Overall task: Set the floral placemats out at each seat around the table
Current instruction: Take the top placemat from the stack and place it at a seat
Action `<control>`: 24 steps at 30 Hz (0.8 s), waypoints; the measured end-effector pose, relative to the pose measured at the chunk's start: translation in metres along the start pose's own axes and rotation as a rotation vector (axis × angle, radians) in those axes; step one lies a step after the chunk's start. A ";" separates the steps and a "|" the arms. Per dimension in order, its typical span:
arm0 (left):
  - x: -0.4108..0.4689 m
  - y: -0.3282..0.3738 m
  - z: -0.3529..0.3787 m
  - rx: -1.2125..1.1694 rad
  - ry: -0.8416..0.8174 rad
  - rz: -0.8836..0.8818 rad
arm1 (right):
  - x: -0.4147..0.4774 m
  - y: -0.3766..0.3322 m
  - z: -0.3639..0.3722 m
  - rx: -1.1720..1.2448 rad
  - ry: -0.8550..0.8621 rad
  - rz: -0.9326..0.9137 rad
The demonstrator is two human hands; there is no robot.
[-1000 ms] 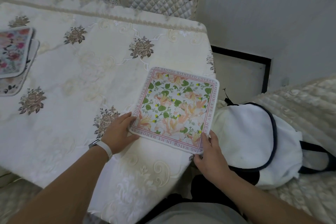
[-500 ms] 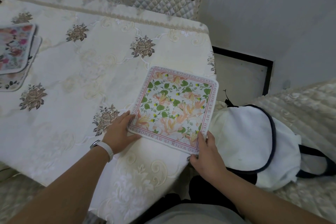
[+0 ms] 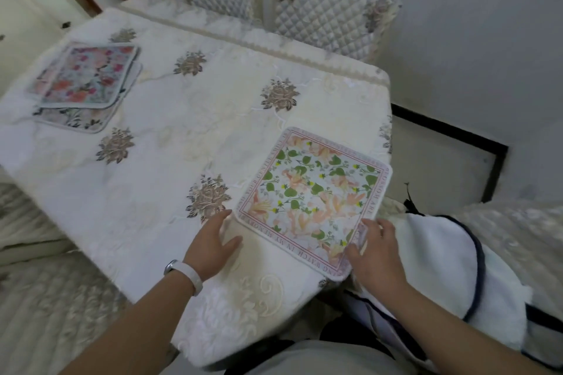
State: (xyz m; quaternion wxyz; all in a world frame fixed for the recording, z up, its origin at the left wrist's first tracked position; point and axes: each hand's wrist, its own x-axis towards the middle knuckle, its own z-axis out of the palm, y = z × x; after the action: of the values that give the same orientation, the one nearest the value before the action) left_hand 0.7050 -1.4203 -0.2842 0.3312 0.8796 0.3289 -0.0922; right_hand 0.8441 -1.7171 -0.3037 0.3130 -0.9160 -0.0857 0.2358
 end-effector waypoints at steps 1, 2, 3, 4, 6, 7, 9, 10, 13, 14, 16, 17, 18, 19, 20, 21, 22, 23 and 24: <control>-0.005 0.001 0.002 -0.018 -0.021 -0.028 | 0.010 0.001 -0.004 0.038 -0.015 0.033; -0.008 0.003 0.004 -0.038 -0.049 -0.055 | 0.018 0.002 -0.007 0.077 -0.038 0.068; -0.010 0.006 0.008 -0.060 -0.079 -0.072 | 0.025 0.003 -0.009 0.108 -0.067 0.097; -0.011 0.010 0.012 -0.079 -0.105 -0.084 | 0.030 0.005 -0.009 0.133 -0.089 0.109; -0.011 0.019 0.020 -0.091 -0.124 -0.091 | 0.036 0.010 -0.009 0.171 -0.101 0.113; -0.011 0.022 0.023 -0.099 -0.112 -0.094 | 0.038 0.012 -0.009 0.195 -0.100 0.119; -0.009 0.027 0.028 -0.131 -0.061 -0.117 | 0.038 0.015 -0.008 0.246 -0.096 0.136; -0.009 0.028 0.030 -0.145 -0.039 -0.134 | 0.037 0.016 -0.008 0.265 -0.092 0.141; -0.010 0.032 0.033 -0.153 -0.025 -0.160 | 0.033 0.018 -0.006 0.298 -0.081 0.139; -0.011 0.033 0.034 -0.150 -0.027 -0.156 | 0.033 0.019 -0.005 0.305 -0.081 0.137; -0.011 0.035 0.035 -0.136 -0.025 -0.153 | 0.032 0.021 -0.004 0.312 -0.085 0.134; -0.010 0.036 0.034 -0.122 -0.024 -0.154 | 0.032 0.021 -0.005 0.315 -0.086 0.134; -0.010 0.036 0.034 -0.107 -0.023 -0.154 | 0.032 0.021 -0.005 0.317 -0.088 0.134; -0.009 0.036 0.034 -0.094 -0.023 -0.151 | 0.032 0.021 -0.005 0.320 -0.092 0.133; -0.009 0.036 0.034 -0.084 -0.024 -0.148 | 0.032 0.021 -0.005 0.325 -0.097 0.132; -0.009 0.037 0.034 -0.074 -0.026 -0.147 | 0.032 0.021 -0.006 0.333 -0.104 0.135; -0.010 0.037 0.034 -0.067 -0.026 -0.146 | 0.032 0.021 -0.006 0.339 -0.107 0.133; -0.011 0.038 0.035 -0.067 -0.024 -0.147 | 0.031 0.021 -0.006 0.334 -0.104 0.125; -0.012 0.039 0.035 -0.079 -0.020 -0.151 | 0.030 0.021 -0.007 0.316 -0.095 0.110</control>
State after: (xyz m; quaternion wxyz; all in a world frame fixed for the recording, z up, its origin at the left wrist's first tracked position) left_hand 0.7228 -1.4704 -0.2862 0.3612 0.8376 0.3941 -0.1127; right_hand 0.8739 -1.7284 -0.3225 0.4355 -0.8464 -0.0120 0.3062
